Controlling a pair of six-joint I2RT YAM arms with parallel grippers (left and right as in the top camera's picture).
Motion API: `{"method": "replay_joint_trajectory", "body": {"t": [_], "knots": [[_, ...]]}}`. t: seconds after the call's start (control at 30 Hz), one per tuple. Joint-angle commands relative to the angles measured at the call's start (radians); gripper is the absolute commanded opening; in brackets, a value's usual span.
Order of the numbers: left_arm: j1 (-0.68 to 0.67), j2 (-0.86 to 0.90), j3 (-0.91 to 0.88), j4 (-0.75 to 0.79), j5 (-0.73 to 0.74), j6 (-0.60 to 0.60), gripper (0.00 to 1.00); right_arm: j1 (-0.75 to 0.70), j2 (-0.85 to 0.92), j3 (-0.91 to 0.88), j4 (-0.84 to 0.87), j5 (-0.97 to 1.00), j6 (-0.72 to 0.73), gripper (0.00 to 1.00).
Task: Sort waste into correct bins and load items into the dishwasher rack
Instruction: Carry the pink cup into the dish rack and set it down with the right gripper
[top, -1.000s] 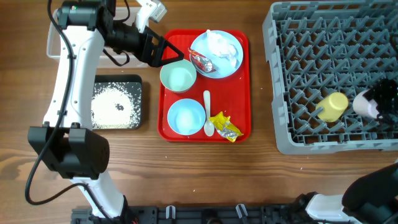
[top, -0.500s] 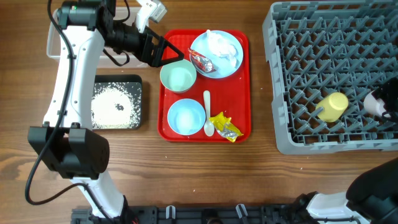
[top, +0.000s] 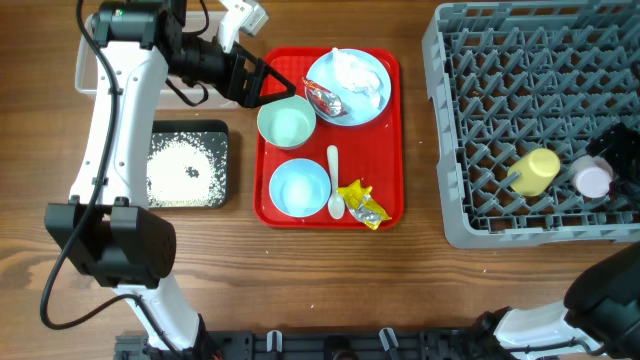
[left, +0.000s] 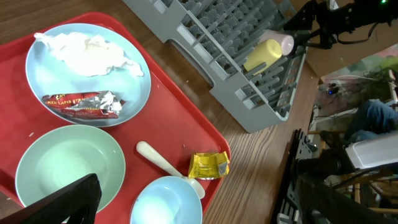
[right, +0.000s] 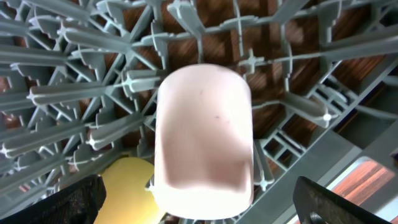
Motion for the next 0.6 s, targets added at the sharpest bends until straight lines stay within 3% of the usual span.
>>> {"method": "replay_joint_trajectory", "body": {"t": [0.0,0.23,0.57], "knots": [[0.001,0.009,-0.003,0.000,0.001,-0.002,1.00,-0.003,0.011,0.095,-0.066,-0.023,0.004,1.00],[0.001,0.009,-0.003,0.000,0.001,-0.002,1.00,0.022,-0.023,0.108,-0.158,-0.069,-0.027,0.96],[0.001,0.009,-0.003,0.000,0.001,-0.002,1.00,0.040,-0.016,0.080,-0.133,-0.068,-0.043,0.96]]}}
